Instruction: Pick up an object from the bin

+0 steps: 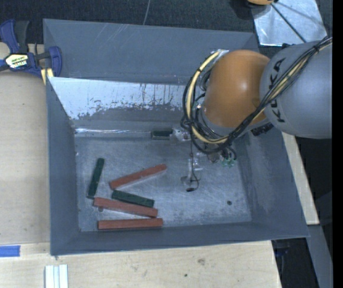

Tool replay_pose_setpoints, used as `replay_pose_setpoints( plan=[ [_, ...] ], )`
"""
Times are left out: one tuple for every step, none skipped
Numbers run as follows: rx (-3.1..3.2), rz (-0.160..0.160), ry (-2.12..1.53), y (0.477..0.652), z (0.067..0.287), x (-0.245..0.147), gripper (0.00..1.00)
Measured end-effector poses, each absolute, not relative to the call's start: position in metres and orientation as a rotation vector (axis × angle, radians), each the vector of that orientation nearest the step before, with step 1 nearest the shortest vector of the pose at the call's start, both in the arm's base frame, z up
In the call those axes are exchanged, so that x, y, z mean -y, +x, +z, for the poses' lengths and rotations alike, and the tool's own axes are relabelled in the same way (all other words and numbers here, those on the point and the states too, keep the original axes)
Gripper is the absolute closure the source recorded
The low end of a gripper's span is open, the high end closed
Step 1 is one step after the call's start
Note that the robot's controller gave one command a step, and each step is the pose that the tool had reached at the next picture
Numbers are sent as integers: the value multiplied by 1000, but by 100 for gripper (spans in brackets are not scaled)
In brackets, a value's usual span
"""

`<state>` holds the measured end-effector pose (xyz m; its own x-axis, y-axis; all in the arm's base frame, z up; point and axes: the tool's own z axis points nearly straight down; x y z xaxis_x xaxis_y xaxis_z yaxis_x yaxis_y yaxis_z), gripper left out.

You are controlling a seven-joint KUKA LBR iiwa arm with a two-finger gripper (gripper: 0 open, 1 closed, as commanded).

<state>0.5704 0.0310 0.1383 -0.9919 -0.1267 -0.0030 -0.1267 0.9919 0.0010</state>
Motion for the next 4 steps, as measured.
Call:
replay_pose_setpoints(
  plan=[
    [-3112, 0, -384, 611, 109, -38, 0],
    [-3044, -1, -754, 600, 82, -65, 0],
    [-3006, 0, -903, 584, 105, -132, 0],
    [-2908, 1, -1180, 570, 73, -140, 100]
  ],
)
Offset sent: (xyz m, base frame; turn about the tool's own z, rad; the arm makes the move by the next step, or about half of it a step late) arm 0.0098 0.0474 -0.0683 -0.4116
